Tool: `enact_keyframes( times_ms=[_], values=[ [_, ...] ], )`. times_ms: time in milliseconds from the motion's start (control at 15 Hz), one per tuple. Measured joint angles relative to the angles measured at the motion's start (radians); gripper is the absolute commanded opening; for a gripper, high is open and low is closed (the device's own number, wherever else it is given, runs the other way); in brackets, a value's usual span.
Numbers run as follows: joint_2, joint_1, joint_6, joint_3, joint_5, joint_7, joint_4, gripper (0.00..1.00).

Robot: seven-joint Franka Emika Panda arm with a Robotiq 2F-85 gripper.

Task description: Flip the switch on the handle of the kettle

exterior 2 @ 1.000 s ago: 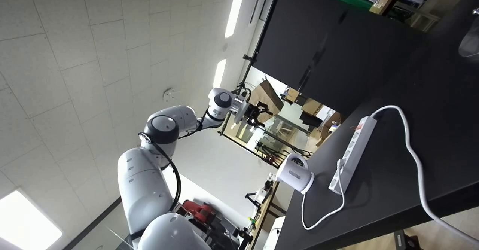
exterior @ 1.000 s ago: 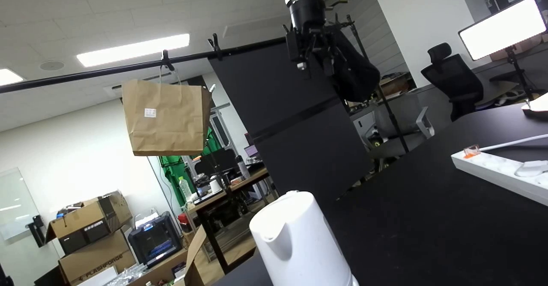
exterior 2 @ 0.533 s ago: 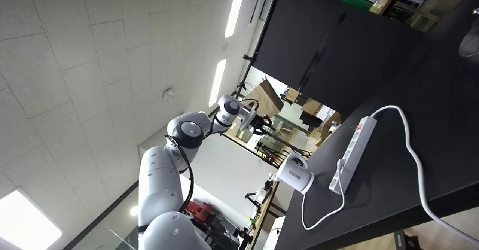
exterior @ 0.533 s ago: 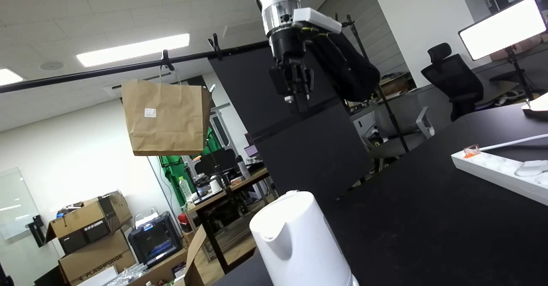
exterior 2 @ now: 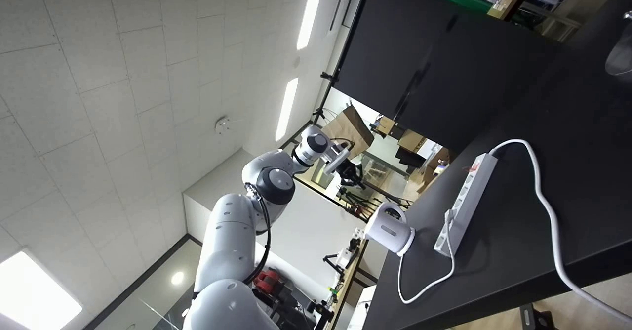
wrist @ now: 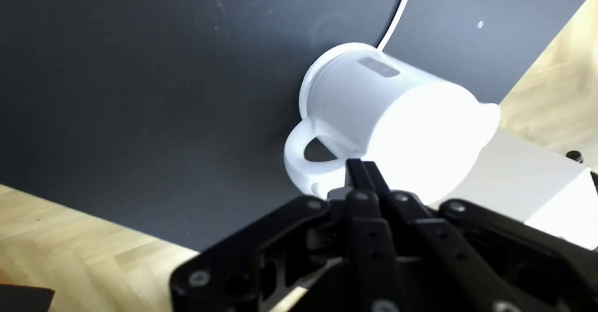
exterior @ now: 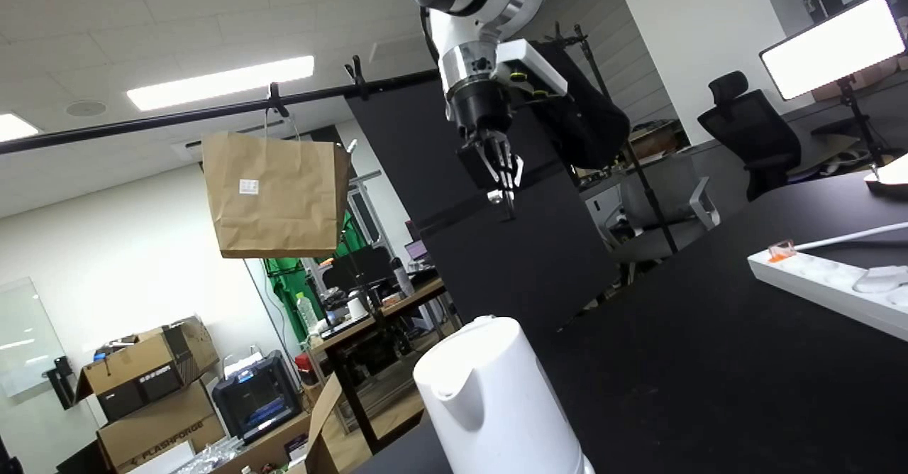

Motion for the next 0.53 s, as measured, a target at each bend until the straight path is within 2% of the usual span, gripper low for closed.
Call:
enact_keyframes(
  times_ms=[200, 533],
  values=[
    [0.047, 0.000, -0.097, 0.010, 0.009, -0.040, 0.066, 0.01],
    [0.062, 0.000, -0.119, 0.012, 0.017, -0.050, 0.096, 0.01]
  ],
)
